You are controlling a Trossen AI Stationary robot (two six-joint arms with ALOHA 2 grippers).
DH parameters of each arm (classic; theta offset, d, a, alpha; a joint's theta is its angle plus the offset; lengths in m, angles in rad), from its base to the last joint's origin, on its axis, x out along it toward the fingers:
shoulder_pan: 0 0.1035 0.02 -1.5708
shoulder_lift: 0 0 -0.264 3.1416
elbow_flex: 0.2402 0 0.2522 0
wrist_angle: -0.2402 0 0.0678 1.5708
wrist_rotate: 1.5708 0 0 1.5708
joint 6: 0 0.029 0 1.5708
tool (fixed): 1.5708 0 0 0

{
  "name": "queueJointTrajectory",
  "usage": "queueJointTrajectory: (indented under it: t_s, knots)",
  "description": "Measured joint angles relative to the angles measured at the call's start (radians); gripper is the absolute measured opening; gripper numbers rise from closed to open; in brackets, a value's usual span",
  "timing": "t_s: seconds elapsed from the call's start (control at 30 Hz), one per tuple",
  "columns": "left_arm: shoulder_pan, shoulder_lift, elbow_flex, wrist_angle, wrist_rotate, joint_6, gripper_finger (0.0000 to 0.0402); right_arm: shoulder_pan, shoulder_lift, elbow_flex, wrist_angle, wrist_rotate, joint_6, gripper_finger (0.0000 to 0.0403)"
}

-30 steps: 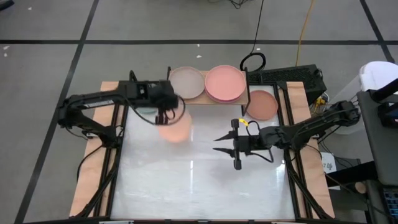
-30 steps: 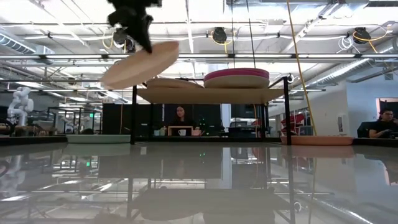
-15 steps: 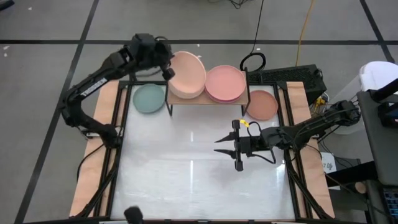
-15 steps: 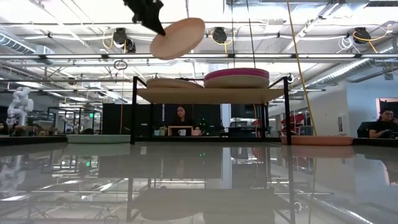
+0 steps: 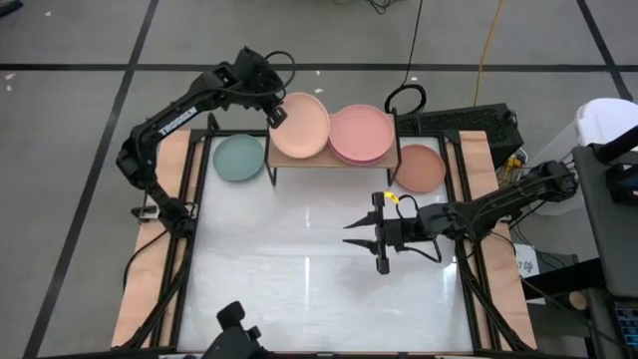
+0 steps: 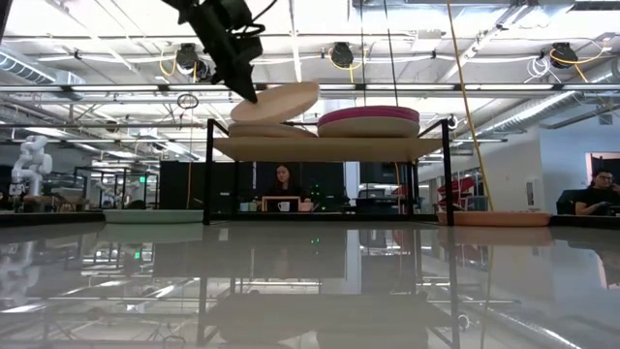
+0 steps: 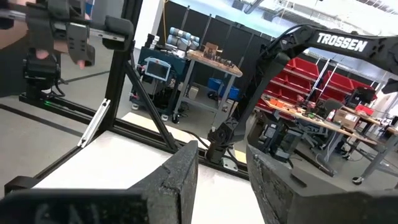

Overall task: Place and stack plates onto a shelf
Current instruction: Stack the light orange plate on top of the gray plate on the shelf, then stack the dark brown plate on top of the light orange plate on the shelf

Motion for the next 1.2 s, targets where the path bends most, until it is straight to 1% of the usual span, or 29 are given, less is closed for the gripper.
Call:
queueJointTrajectory:
  t_s: [0.23,0.6,0.7,0.77,0.83,0.93,1.07,1.13,1.2]
  knots:
    - [-0.003,0.018,0.0,0.023,-0.002,-0.015,0.0034,0.0,0.0,0.0,-0.008,0.0,0.006,0.012]
    - [-0.003,0.018,0.0,0.007,-0.003,0.008,0.0045,0.0,0.0,0.0,-0.008,0.0,0.006,0.012]
    - [-0.003,0.018,0.0,0.007,-0.003,0.017,0.007,0.0,0.0,0.0,-0.008,0.0,0.006,0.012]
    - [-0.003,0.016,0.0,0.007,-0.006,0.03,0.0094,0.0,0.0,0.0,-0.01,0.0,0.006,0.012]
    - [-0.003,0.009,0.0,0.009,-0.03,0.036,0.012,0.0,0.0,0.0,-0.017,0.0,0.007,0.012]
    - [-0.003,-0.018,0.0,0.019,-0.047,0.05,0.0152,0.0,0.0,0.0,-0.019,0.0,0.007,0.012]
    - [-0.003,-0.084,0.0,0.039,-0.046,0.076,0.0167,0.0,0.0,0.0,-0.03,0.018,0.008,0.012]
    - [-0.003,-0.135,0.0,0.051,-0.014,0.086,0.0167,0.0,0.0,0.0,-0.042,0.051,0.023,0.012]
    - [-0.003,-0.189,0.0,0.07,0.051,0.082,0.0167,0.0,0.0,0.0,-0.061,0.089,0.04,0.012]
